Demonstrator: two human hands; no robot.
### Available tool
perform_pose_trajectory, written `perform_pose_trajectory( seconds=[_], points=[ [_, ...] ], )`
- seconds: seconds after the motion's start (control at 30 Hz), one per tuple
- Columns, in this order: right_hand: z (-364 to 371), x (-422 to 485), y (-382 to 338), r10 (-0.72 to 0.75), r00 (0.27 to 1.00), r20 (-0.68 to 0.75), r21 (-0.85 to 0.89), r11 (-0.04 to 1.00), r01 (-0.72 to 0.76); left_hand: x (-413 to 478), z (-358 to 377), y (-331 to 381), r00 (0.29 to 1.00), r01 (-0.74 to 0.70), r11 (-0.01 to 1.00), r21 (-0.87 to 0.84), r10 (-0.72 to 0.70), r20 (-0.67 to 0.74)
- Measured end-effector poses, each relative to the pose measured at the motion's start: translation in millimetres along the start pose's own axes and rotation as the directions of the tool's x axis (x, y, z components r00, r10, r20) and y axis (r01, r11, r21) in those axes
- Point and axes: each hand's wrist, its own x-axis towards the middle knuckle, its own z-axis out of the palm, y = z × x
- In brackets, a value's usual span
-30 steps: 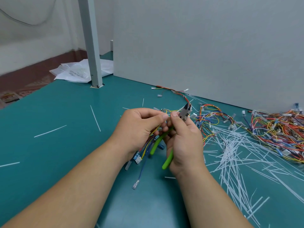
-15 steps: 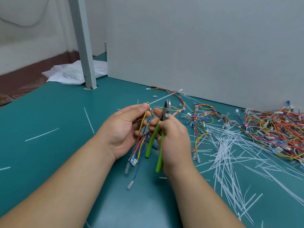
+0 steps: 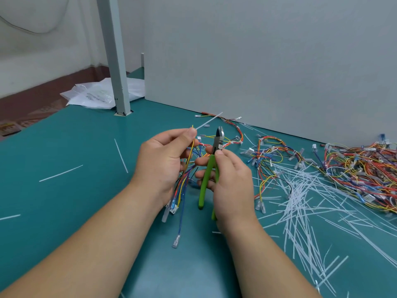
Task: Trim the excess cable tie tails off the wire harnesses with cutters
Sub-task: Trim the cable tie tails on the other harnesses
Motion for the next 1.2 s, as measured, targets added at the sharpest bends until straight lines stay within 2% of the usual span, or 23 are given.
perform_pose_trajectory(
  seconds=[0.13,0.3,0.43,0.57,0.73,0.93,1.2],
  points=[
    [1.3,-1.0,1.5,-0.015,1.000,0.023,-0.007,1.000,0.016,-3.5,1.2,-0.6,0.988,-0.151,0.981,0.123,0.151,0.012],
    [3.1,-0.7,3.7,0.002,0.999,0.048,0.015,1.000,-0.003,-8.3,3.4,-1.6,0.988,-0.136,0.988,0.077,0.130,0.079],
    [3.0,-2.3,6.1,-0.044,0.997,0.069,-0.010,0.999,0.044,-5.8,1.5,-2.0,0.990,-0.133,0.989,0.068,0.129,0.054],
    [3.5,-3.3,5.5,-0.077,0.995,0.067,-0.043,0.996,0.080,-5.2,0.9,-2.2,0.985,-0.172,0.981,0.090,0.169,0.039],
    [3.2,-2.2,4.0,-0.091,0.992,0.083,-0.066,0.993,0.096,-7.3,2.2,-4.1,0.968,-0.241,0.959,0.151,0.225,0.115],
    [1.2,-1.0,6.3,-0.125,0.989,0.079,-0.114,0.985,0.133,-6.3,1.8,-3.6,0.971,-0.219,0.966,0.140,0.203,0.122],
    [2.3,0.0,8.6,-0.175,0.980,0.096,-0.110,0.977,0.185,-7.0,1.7,-0.2,0.992,-0.103,0.988,0.113,0.092,0.091]
  ],
)
